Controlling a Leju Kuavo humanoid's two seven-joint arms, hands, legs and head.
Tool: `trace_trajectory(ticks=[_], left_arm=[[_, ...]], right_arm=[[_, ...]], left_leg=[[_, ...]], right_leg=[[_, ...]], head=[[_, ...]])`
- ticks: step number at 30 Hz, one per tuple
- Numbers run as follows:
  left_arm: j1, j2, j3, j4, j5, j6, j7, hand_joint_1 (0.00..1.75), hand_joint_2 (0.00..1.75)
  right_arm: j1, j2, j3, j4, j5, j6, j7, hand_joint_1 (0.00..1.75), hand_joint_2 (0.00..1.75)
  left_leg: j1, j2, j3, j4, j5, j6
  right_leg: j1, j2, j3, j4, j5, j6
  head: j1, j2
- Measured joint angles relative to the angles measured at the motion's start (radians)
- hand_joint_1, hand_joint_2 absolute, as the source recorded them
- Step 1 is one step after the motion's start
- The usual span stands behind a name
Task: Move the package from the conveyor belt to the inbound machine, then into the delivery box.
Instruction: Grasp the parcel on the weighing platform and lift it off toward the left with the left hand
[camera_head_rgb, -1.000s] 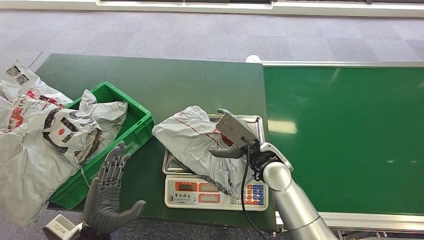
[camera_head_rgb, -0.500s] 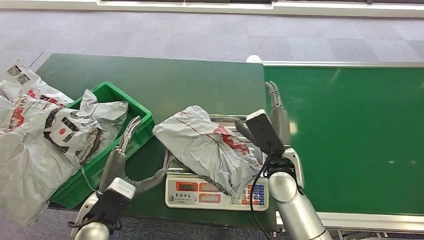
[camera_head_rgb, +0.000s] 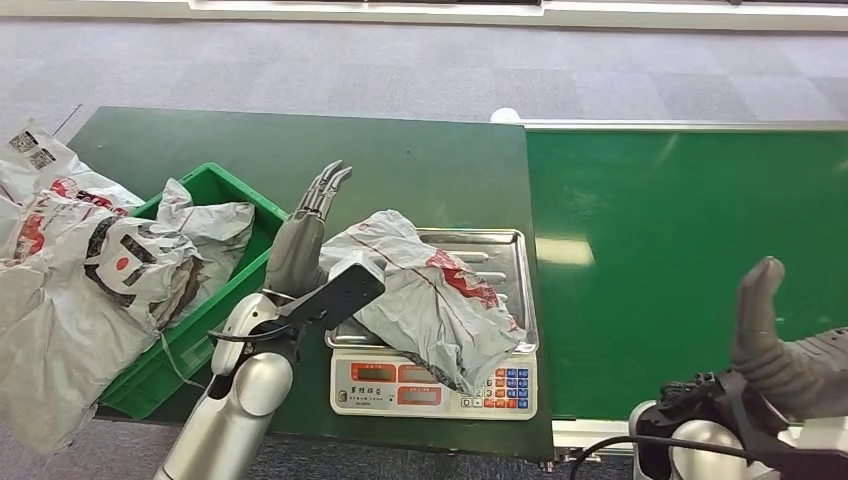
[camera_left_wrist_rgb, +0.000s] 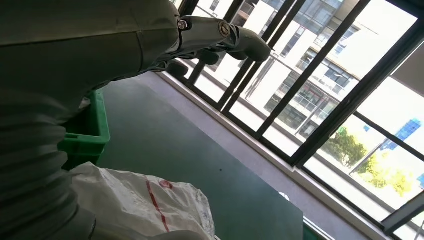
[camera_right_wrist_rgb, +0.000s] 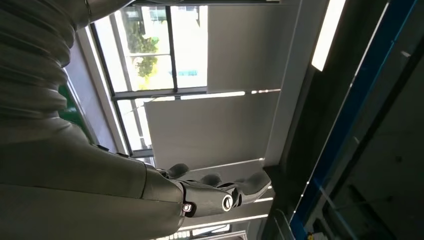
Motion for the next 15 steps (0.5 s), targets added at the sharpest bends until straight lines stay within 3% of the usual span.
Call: trace_trajectory(ticks=[4,8,15], left_arm=[[-0.023,-0.008,-0.010,0.032,-0.006,0.000,0.006,0.00,1.75],[-0.070,-0.018,-0.037,0.086,-0.048,-0.001,0.062,0.00,1.75],[-0.204,-0.090,-0.113,0.347,-0.151,0.008,0.191,0.00,1.75]], right_arm=[[0.018,0.013,-0.036,-0.051,0.001,0.002,0.004,0.00,1.75],[0.043,0.016,-0.063,-0.087,-0.030,0.003,0.006,0.00,1.75],[0.135,-0.002,-0.064,-0.121,-0.120,0.004,0.006,0.00,1.75]], left_leg=[[0.000,0.000,0.001,0.000,0.000,0.000],[0.000,-0.001,0.001,0.000,0.001,0.001],[-0.001,-0.001,0.000,0.000,0.001,0.001]], right_leg=[[0.000,0.001,0.000,0.000,0.001,0.000],[0.000,-0.001,0.000,0.000,0.001,0.000],[-0.001,-0.001,0.001,0.000,0.002,0.001]], head=[[0.000,0.000],[0.000,0.000],[0.000,0.000]])
